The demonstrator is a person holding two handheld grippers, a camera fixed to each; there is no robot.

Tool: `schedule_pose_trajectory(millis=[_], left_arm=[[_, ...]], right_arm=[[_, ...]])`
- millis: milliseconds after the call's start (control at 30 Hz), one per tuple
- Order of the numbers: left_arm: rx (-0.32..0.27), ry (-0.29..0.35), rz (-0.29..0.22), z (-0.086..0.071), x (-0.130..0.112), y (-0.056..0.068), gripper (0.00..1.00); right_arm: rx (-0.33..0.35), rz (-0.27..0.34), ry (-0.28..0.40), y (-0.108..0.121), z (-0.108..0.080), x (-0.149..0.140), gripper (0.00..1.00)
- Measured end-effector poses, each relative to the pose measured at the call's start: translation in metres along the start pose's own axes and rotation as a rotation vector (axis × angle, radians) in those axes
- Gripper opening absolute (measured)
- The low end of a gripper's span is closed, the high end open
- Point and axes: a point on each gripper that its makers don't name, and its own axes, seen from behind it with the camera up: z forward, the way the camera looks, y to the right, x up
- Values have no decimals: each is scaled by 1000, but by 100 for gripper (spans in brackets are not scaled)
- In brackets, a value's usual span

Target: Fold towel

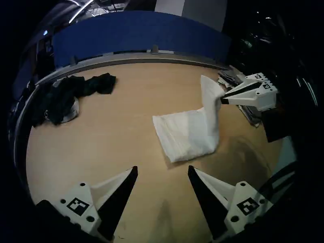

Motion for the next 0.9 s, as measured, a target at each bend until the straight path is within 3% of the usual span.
schedule_pose_trajectory(millis=[267,500,700,900], left_arm=[[20,9,-26,-11,-9,-16,92],[32,12,-40,-17,-16,-28,92],[34,11,-48,-20,-22,-33,92],[27,10,-49,-18,-23,-33,92]], right_arm=[[87,-53,-41,-43,32,1,0],[137,-86,-117,-77,62,-23,0],[143,-76,-129,-89,74,-29,0],[149,-72,-127,-90,73,-32,1]])
